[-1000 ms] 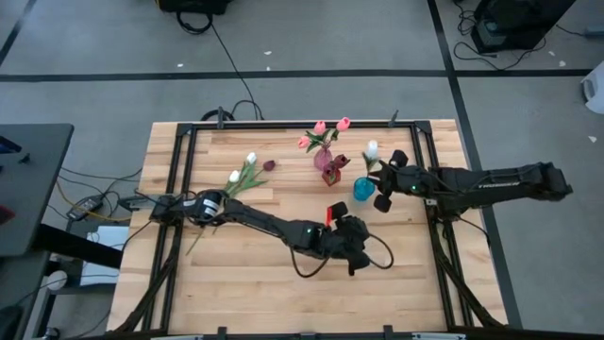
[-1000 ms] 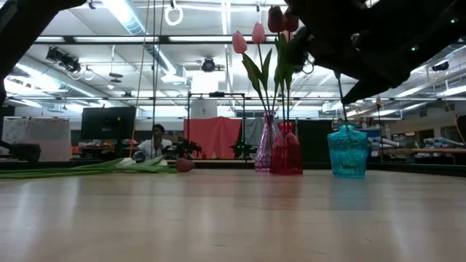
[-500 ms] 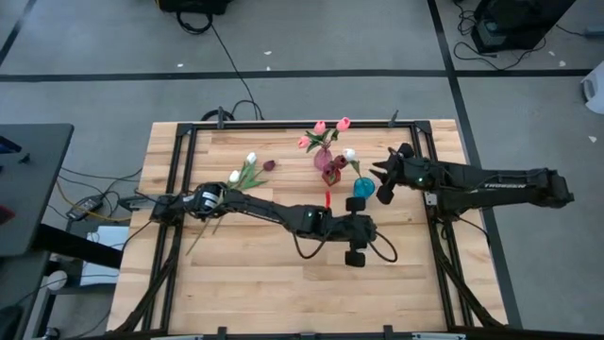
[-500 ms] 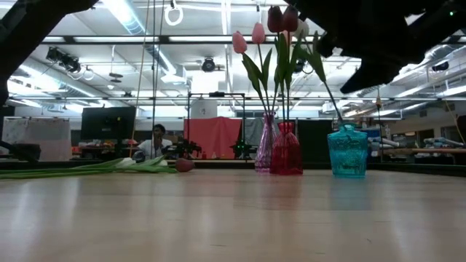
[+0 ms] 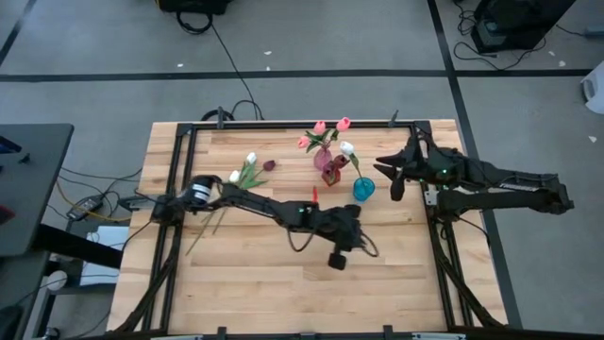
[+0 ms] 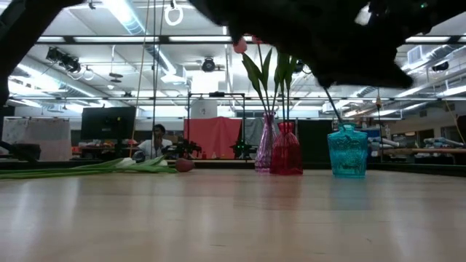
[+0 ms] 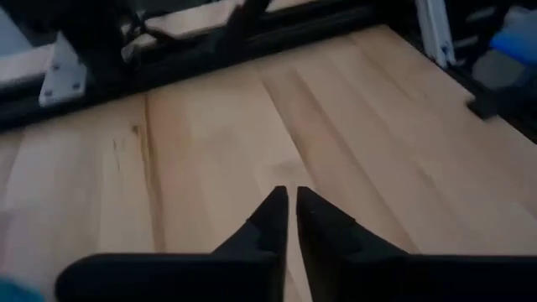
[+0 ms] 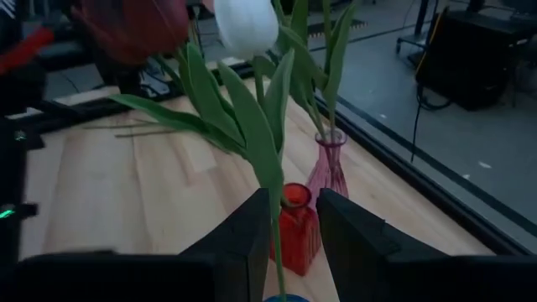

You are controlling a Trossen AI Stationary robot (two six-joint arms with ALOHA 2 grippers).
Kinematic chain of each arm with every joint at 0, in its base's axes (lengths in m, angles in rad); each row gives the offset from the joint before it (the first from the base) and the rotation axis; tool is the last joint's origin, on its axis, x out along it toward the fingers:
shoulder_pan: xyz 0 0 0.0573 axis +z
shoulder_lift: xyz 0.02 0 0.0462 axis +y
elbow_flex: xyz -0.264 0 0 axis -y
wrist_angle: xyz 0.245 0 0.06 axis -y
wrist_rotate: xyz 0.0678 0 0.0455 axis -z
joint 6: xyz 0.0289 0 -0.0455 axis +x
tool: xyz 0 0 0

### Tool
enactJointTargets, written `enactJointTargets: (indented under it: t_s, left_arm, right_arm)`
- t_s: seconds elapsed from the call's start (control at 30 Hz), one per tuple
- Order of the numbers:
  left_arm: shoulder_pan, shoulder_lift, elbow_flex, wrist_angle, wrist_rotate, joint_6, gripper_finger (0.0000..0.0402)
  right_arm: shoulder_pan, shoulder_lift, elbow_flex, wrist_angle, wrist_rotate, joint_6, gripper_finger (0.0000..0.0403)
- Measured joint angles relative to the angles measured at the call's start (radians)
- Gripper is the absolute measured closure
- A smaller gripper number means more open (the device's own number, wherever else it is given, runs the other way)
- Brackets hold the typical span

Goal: Sort flowers into vase by color
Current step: Put the red flower into the red vase

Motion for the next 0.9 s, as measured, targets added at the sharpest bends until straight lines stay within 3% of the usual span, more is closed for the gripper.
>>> enactJointTargets:
  t_s: [0.1,0.23,0.47,0.67,0.9]
  left_arm:
    - [0.003,-0.117,-0.218,0.136,-0.022,-0.073,0.0383]
    - [0.005,-0.311,-0.504,0.273,-0.14,-0.199,0.0392]
    - [-0.002,-0.568,-0.842,0.191,-0.356,-0.464,0.039]
    - [0.044,-0.673,-0.963,-0.057,-0.557,-0.682,0.039]
    - [0.179,-0.672,-0.97,-0.282,-0.603,-0.685,0.0386]
  right_arm:
    - [0.0,-0.002,0.0,0.005,-0.001,0.013,0.0289]
    - [0.002,0.007,0.0,0.024,-0.001,0.014,0.0289]
    - [0.015,0.053,0.0,0.064,-0.008,0.013,0.0289]
    - [0.047,0.11,0.0,0.134,-0.002,-0.008,0.0288]
    - [0.078,0.178,0.0,0.246,0.011,-0.048,0.0289]
